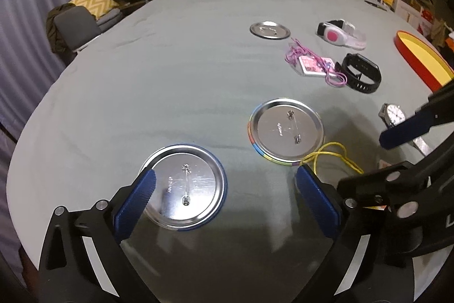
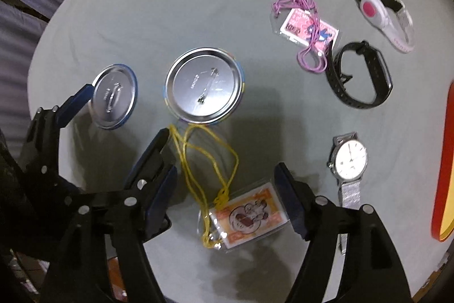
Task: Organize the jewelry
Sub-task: 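Open the left tool to drop the badge while the right tool lowers the card tag, then open the right tool to release the card tag and withdraw both tools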
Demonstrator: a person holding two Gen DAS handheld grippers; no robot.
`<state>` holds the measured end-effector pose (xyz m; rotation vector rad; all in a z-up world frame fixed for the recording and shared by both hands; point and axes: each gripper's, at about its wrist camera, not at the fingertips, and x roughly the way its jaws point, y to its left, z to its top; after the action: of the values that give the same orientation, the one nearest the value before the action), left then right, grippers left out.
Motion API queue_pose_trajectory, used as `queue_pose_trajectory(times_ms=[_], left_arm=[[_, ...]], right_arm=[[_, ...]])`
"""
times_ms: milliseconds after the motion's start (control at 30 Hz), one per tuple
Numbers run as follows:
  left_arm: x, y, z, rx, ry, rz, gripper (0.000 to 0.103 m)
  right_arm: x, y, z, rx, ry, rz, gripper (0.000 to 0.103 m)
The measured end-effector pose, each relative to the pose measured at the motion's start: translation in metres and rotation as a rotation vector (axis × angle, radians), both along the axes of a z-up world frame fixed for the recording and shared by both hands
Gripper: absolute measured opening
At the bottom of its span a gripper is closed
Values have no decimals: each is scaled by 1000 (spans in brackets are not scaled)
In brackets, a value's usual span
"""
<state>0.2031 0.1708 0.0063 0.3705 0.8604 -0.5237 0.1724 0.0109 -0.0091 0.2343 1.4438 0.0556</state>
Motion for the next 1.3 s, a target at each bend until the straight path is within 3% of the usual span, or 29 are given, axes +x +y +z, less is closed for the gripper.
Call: queue_pose_trajectory(times_ms=[533,733,867,1167,1300], left_arm=[[-6,3,39,-79,-30,37,97],[-19,-10,55,-169,7,36,97],[-39,-33,52,-191,42,15,97],[-73,-93,20,-132,75,-12,97],[-82,-118,11,-92,51,-37,97]], right_arm=[[-35,-28,45,-29,-108,1,67],[-43,-49,53,-95,-159,13,67],[-48,-65,43,-148,-176,14,67],[-85,-139,11,-136,-185,-88,67],[-101,-165,-4,-157,-192,-121,67]])
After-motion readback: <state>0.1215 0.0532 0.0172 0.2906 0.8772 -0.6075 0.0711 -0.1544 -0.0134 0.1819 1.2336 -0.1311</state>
